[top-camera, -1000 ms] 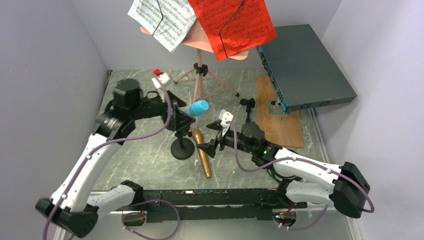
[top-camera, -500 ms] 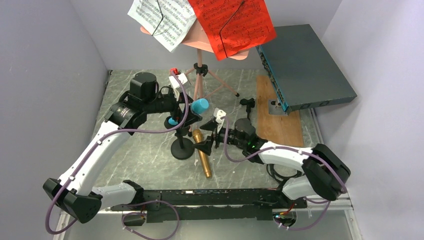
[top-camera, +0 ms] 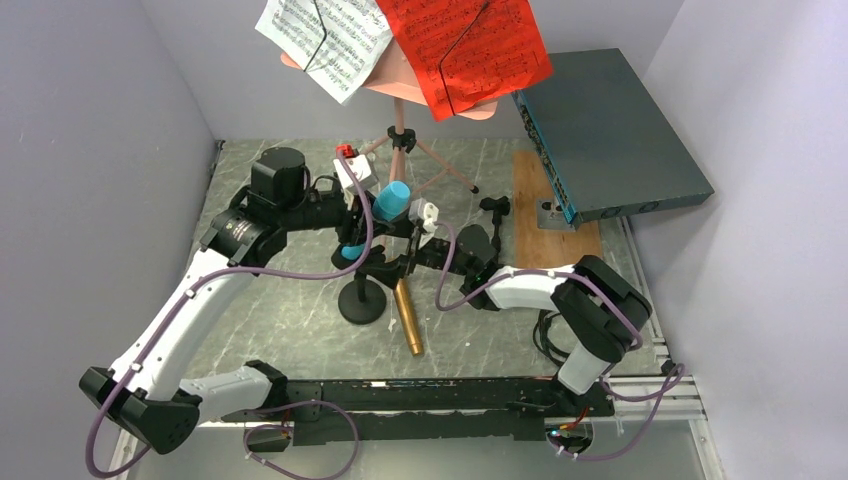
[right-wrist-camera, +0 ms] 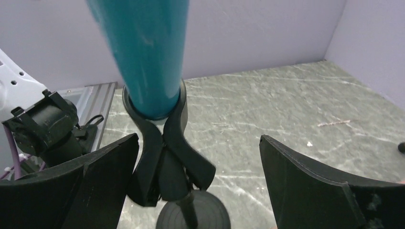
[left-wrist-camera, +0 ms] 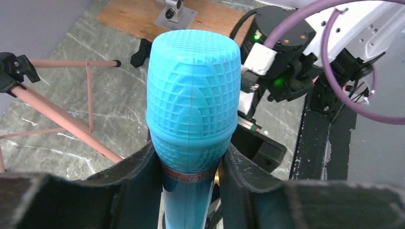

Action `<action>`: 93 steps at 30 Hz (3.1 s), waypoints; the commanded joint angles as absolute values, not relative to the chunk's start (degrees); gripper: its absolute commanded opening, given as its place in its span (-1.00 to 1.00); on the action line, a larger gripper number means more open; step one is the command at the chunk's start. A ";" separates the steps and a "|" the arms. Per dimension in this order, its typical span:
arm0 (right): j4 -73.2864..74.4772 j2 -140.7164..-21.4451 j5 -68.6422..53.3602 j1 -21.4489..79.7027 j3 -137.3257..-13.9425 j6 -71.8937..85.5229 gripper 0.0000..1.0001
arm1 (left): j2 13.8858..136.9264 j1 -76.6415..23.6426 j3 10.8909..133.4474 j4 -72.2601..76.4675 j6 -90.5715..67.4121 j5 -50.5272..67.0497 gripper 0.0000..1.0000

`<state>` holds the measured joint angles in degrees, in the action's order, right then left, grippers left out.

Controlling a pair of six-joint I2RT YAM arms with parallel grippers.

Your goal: Set up the instrument practice props

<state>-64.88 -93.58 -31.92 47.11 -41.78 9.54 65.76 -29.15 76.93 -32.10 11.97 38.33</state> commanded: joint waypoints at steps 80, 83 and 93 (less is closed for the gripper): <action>-80.02 -103.96 -24.12 54.54 -36.61 14.34 0.69 | 50.99 -29.27 50.52 -30.34 6.09 28.27 0.62; -79.57 -104.85 -23.54 55.29 -37.84 13.30 0.64 | 51.26 -29.27 51.13 -31.63 6.46 29.16 0.34; -81.23 -106.65 -23.17 55.97 -37.89 14.42 0.60 | 43.62 -29.27 55.72 -37.08 3.50 23.17 0.99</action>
